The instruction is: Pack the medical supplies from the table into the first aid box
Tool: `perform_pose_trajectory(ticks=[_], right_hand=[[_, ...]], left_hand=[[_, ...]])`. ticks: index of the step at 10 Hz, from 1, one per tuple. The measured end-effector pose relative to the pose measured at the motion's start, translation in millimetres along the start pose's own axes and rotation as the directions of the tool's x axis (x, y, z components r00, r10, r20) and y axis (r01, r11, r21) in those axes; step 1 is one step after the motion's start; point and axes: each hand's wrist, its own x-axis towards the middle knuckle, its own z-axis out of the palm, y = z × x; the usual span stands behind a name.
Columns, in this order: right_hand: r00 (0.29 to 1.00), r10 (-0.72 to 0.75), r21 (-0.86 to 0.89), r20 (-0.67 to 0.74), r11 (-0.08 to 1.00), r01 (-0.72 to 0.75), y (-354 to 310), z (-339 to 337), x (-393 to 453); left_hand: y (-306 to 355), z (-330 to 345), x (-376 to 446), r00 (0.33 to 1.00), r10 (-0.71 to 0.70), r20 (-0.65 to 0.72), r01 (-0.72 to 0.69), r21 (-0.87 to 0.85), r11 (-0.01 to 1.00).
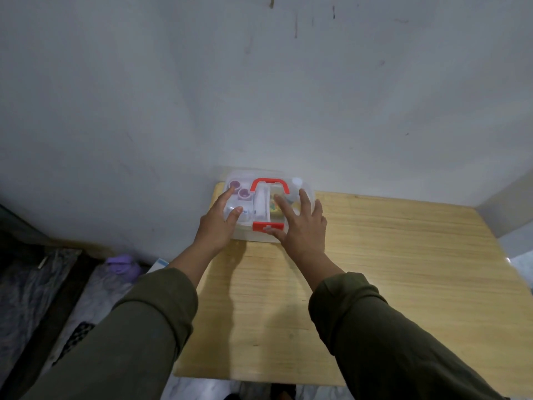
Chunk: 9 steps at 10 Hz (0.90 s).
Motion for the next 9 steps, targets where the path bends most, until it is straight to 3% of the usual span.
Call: perform_pose_trajectory(ticks=[4,6,7,8,9], right_hand=[[0.997,-0.052,-0.038,0.051,0.998,0.054,14.0,16.7,61.1],[0.993,-0.077,-0.061,0.092,0.995,0.083,14.4,12.3,61.3],[0.990,-0.049,0.013,0.135,0.999,0.048,12.1,-4.6,52.5],[0.996,-0.018,0.080,0.083,0.997,0.011,16.7,-20.6,39.2],[0.994,0.019,0.233,-0.106,0.972,0.007,24.0,-25.0,9.8]], left_hand=[[14.2,4.6,53.6,0.994,-0.100,-0.043,0.103,0.074,0.992],[13.8,2.8,56.7,0.994,-0.101,-0.030,0.103,0.106,0.989],[19.5,2.5,51.9,0.993,-0.064,-0.096,0.075,0.124,0.989],[20.7,4.2,43.4,0.966,0.063,-0.250,-0.031,0.130,0.991],[22.3,14.4,17.5,0.939,0.070,-0.336,-0.065,0.026,0.998]])
